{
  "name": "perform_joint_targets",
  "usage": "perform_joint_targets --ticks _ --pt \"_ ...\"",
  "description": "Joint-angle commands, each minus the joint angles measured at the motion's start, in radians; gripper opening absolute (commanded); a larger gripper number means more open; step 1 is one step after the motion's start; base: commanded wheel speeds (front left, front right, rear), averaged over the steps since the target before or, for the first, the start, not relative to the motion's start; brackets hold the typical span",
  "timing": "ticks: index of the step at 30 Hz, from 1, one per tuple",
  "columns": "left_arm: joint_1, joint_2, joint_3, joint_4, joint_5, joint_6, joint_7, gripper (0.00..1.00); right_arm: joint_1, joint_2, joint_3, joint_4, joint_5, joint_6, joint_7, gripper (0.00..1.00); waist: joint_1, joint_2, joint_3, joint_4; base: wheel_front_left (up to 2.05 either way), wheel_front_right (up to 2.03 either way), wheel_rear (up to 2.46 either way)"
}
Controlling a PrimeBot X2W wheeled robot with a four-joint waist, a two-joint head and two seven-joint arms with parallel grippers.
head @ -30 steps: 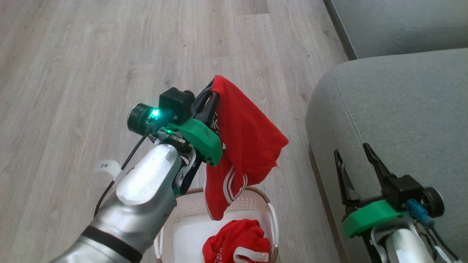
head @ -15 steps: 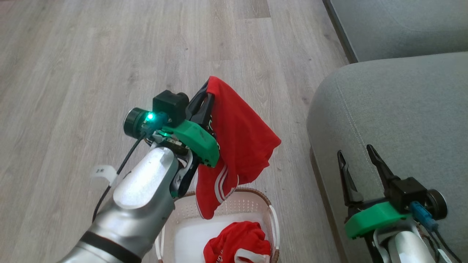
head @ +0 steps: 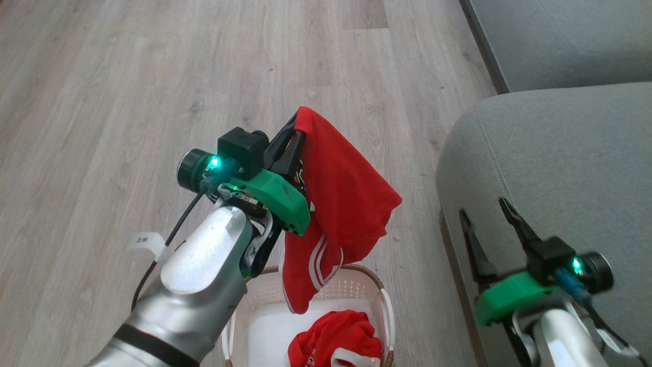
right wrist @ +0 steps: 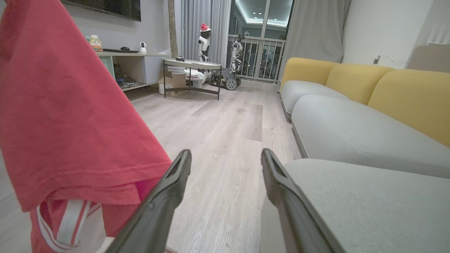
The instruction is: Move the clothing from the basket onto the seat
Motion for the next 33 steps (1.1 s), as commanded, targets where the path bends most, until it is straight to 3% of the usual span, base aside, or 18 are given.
perform_joint_targets --ticks 1,17,24,33 --pt "-0.056 0.014 0.039 -0.036 0.006 -0.002 -0.013 0.0 -0.062 -0.009 0.034 -0.029 -0.001 0.007 -0.01 1.0 0.0 0.0 0.0 0.003 0.0 0.0 0.0" --pt "-0.13 -0.02 0.017 -0.006 0.011 0.046 0.008 0.0 -0.166 0.03 0.444 0.073 0.137 0.007 -0.01 1.0 0.0 0.0 0.014 0.009 0.0 0.0 0.0" --pt "-0.16 -0.035 -0.02 -0.034 -0.002 0.056 0.025 0.0 -0.249 0.035 0.469 0.141 0.143 0.007 -0.01 1.0 0.0 0.0 0.029 0.022 0.0 0.0 0.0" --pt "-0.178 -0.041 -0.087 -0.11 -0.031 0.064 0.043 0.0 -0.299 0.036 0.395 0.191 0.114 0.007 -0.01 1.0 0.0 0.0 0.053 0.062 0.0 0.0 0.0"
